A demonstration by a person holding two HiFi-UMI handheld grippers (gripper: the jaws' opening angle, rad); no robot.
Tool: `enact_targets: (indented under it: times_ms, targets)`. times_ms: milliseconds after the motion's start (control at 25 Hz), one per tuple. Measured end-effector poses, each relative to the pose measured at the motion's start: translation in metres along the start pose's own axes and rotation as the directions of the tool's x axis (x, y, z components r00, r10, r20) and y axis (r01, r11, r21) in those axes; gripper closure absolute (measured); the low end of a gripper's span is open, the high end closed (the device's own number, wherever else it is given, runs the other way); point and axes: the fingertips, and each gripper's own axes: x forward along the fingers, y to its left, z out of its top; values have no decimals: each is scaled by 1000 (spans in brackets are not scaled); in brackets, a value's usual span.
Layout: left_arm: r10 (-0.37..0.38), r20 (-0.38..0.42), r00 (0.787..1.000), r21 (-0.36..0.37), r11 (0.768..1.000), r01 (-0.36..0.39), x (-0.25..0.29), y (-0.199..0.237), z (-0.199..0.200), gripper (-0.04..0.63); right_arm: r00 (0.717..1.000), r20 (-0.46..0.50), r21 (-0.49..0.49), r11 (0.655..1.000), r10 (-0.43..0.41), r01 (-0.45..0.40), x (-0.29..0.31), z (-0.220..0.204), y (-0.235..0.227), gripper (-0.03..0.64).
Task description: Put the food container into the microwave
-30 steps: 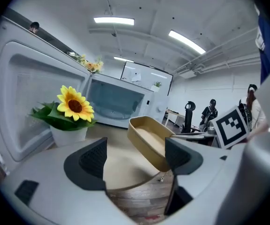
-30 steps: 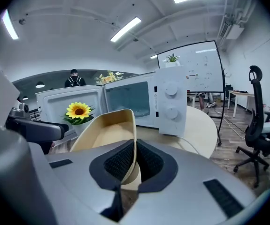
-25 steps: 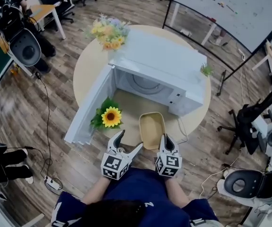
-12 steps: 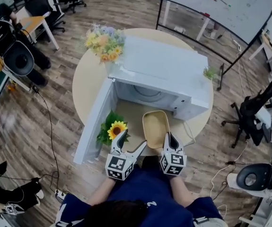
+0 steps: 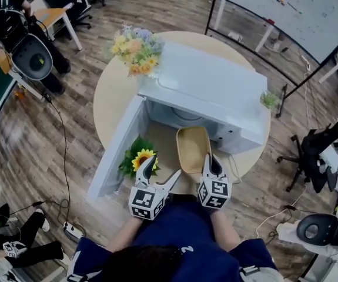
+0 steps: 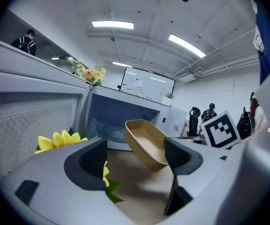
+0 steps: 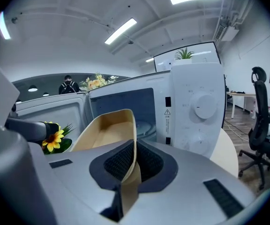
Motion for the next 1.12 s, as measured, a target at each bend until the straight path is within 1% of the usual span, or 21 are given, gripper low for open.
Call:
enact_targets:
  times_ms: [80, 160, 240, 440, 680, 800, 960, 1120]
  targets:
    - [14, 9, 1000, -20, 1000, -14, 2, 3, 2, 213, 1000, 0, -20, 1000, 6, -6, 9, 4, 1, 591]
    - [24, 17, 1000, -21, 1000, -24, 5, 4, 4, 213, 1000, 2, -29, 1000, 11, -11, 20, 8, 0, 591]
    - [34, 17, 999, -10, 999, -34, 6, 5, 6, 213, 1000, 6, -38, 999, 22, -21, 32, 15, 1, 591]
    - [57, 27, 998, 30, 998, -58, 6, 5, 14, 218, 998, 30, -100, 994, 49, -46, 55, 33, 6, 591]
    - [57, 60, 997, 33, 998, -59, 6, 5, 24, 225, 998, 37, -108, 993, 58, -54, 83, 43, 7, 591]
    - [62, 70, 996, 43, 997, -65, 6, 2, 28, 229, 998, 39, -119, 992, 42, -37, 97, 46, 5, 591]
    - [85, 68, 994, 17, 996, -86, 6, 6, 31, 229, 999, 52, -161, 987, 1, 8, 113, 53, 0, 591]
    - [116, 67, 991, -15, 993, -115, 3, 13, 30, 229, 999, 48, -160, 987, -1, 9, 130, 56, 1, 591]
